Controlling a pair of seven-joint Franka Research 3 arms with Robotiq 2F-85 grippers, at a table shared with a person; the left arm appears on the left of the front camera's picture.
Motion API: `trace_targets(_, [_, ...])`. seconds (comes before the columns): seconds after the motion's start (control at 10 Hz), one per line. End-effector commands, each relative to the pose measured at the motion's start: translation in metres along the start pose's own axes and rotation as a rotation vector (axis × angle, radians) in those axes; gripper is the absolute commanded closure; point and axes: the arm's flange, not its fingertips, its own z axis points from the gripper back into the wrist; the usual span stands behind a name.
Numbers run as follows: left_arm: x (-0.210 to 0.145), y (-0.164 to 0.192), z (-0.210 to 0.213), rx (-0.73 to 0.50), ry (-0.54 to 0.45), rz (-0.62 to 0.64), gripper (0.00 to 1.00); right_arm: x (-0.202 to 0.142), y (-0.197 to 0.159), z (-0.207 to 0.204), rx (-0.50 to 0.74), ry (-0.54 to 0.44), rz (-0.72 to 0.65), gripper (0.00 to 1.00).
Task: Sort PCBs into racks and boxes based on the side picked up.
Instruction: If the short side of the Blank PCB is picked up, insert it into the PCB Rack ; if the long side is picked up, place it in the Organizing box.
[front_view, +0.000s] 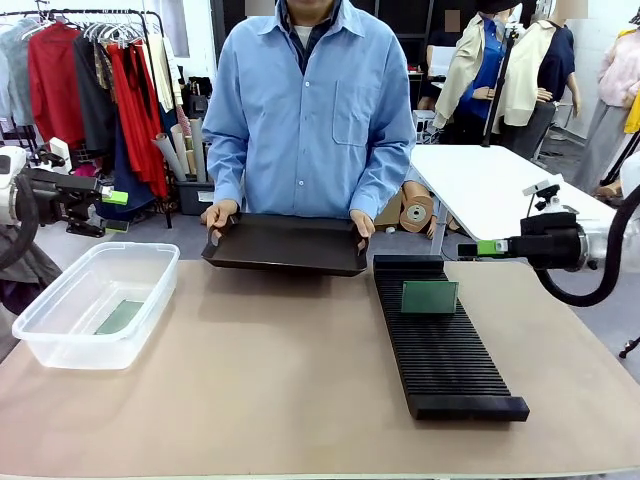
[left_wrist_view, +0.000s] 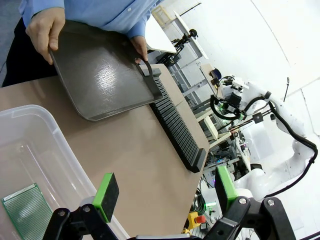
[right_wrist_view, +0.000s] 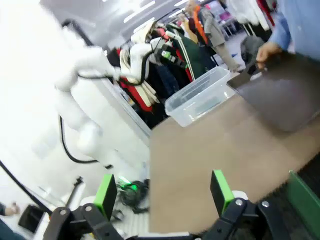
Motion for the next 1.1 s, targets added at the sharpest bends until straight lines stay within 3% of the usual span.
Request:
trace_targets(0.0, [0.0, -0.001, 0.001, 0.005, 0.004, -0.003, 0.0, 0.013, 0.025, 0.0, 0.007, -0.062, -0.251, 0.0])
trace_targets(0.4, [0.0, -0.001, 0.001, 0.005, 0.004, -0.003, 0.0, 0.025, 0.02, 0.006, 0.013, -0.126, -0.504, 0.0])
trace_targets(1.0, [0.0, -0.001, 0.001, 0.005, 0.004, -0.003, 0.0, 0.017, 0.018, 0.007, 0.028, -0.107, -0.484, 0.0])
